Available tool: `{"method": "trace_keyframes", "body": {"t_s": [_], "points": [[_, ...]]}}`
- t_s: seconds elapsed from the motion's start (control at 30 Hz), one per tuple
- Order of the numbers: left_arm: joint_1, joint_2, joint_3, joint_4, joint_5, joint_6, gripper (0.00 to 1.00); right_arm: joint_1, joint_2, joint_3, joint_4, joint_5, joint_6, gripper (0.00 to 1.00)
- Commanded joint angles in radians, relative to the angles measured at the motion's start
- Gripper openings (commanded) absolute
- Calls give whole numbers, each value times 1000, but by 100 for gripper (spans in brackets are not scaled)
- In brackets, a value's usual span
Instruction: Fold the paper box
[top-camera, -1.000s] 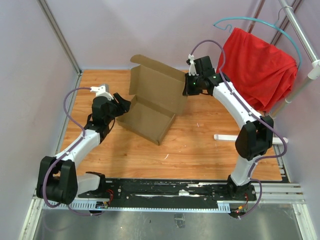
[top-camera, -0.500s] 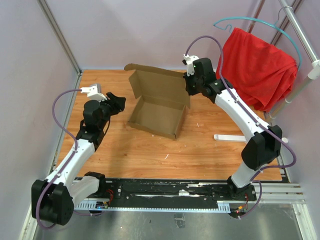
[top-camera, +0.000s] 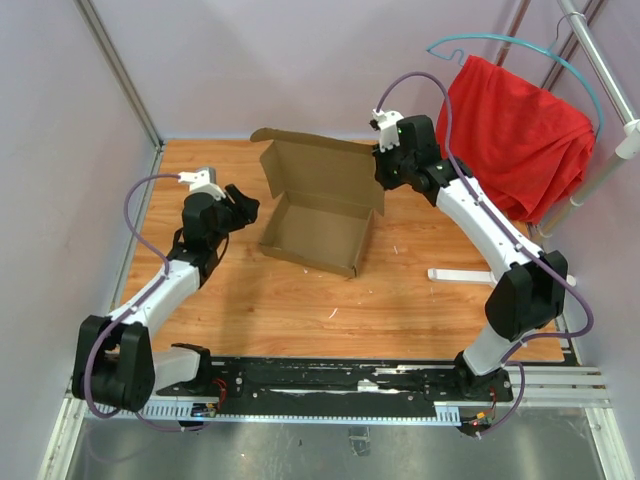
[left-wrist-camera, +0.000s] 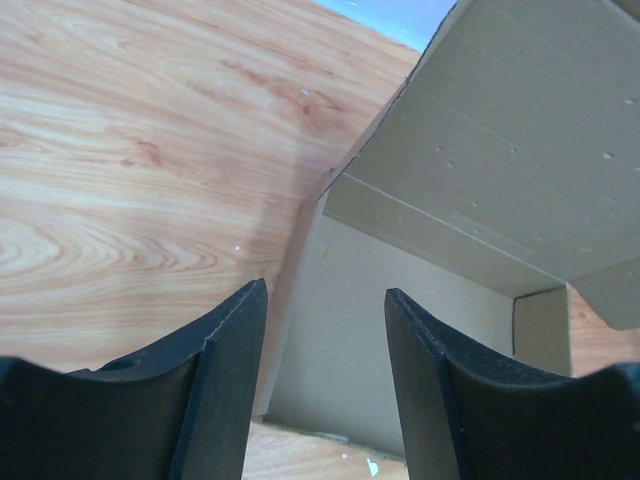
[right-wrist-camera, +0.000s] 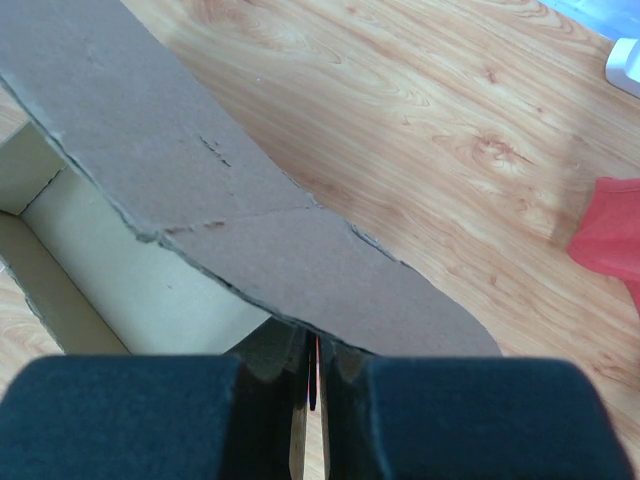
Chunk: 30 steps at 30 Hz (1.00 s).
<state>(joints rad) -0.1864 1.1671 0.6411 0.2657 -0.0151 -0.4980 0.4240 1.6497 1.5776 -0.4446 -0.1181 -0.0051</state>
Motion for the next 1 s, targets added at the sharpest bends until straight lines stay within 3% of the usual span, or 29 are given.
{"method": "trace_keyframes", "body": {"t_s": [0.0,0.23,0.7,0.83,0.97], "points": [[1,46,60,146,74,-12,58,-14,8,-9,27,-41,4,5],[1,161,169,205,145,4,64,-20,16,-16,18,-82,21,5],[1,333,306,196,59,97,59,-25,25,-19,17,-139,24,5],[1,360,324,198,56,105,47,-27,30,-16,18,-144,25,5],[1,384,338,201,86,112,18,-32,44,-14,18,-161,29,5]]}}
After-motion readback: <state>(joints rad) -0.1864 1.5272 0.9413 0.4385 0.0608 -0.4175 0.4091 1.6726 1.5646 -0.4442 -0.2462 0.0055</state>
